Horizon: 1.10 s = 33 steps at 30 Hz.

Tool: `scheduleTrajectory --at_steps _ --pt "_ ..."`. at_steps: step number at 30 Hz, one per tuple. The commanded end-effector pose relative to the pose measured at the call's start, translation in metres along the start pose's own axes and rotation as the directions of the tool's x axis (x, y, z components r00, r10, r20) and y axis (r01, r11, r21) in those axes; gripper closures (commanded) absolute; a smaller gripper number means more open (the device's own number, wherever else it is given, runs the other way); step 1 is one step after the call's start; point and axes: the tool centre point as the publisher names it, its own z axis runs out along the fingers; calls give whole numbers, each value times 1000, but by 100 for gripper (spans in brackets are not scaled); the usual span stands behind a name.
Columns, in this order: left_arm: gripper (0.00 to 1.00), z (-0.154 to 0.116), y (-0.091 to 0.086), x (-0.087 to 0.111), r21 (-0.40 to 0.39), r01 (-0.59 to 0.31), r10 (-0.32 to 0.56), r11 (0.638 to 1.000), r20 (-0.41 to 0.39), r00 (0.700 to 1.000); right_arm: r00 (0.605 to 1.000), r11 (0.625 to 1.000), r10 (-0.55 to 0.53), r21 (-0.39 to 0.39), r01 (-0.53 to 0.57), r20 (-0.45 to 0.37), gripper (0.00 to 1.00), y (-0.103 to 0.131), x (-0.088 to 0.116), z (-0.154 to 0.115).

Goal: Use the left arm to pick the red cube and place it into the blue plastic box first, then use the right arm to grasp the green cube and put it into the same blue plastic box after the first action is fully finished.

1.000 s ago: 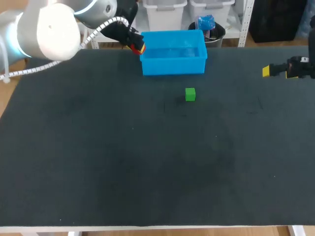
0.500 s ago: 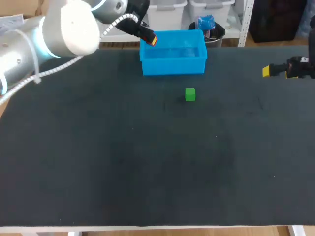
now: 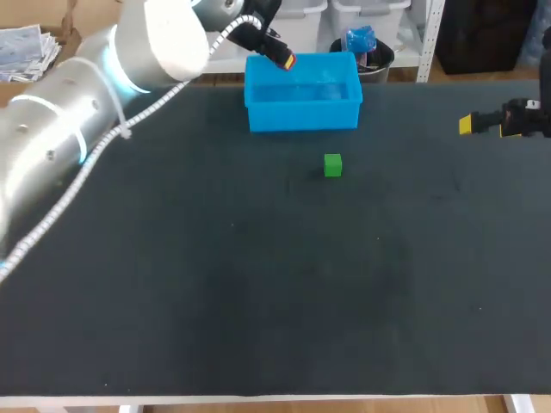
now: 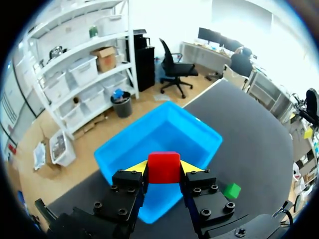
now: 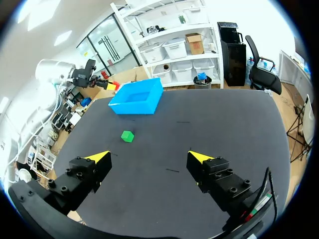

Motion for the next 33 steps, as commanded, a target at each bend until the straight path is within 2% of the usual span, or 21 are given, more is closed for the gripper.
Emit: scheduleTrajectory --at_steps 1,13,21,24,25,33 --pt "100 30 13 -17 32 4 -3 999 -37 999 1000 1000 0 1 0 -1 0 0 0 1" --pt "100 68 19 2 23 38 -34 999 -130 991 1000 1000 0 1 0 -1 0 0 0 1" --pt "100 72 17 8 12 36 -34 999 -159 987 1000 1000 0 1 0 -1 0 0 0 1" --pt "34 69 15 8 10 31 -29 999 -158 987 1000 1000 0 1 0 -1 0 0 0 1" --pt "0 68 15 8 9 28 -27 1000 -158 987 1000 1000 0 1 0 -1 0 0 0 1" --pt "0 45 8 1 8 -2 3 1000 -121 993 1000 1000 0 1 0 -1 0 0 0 1"
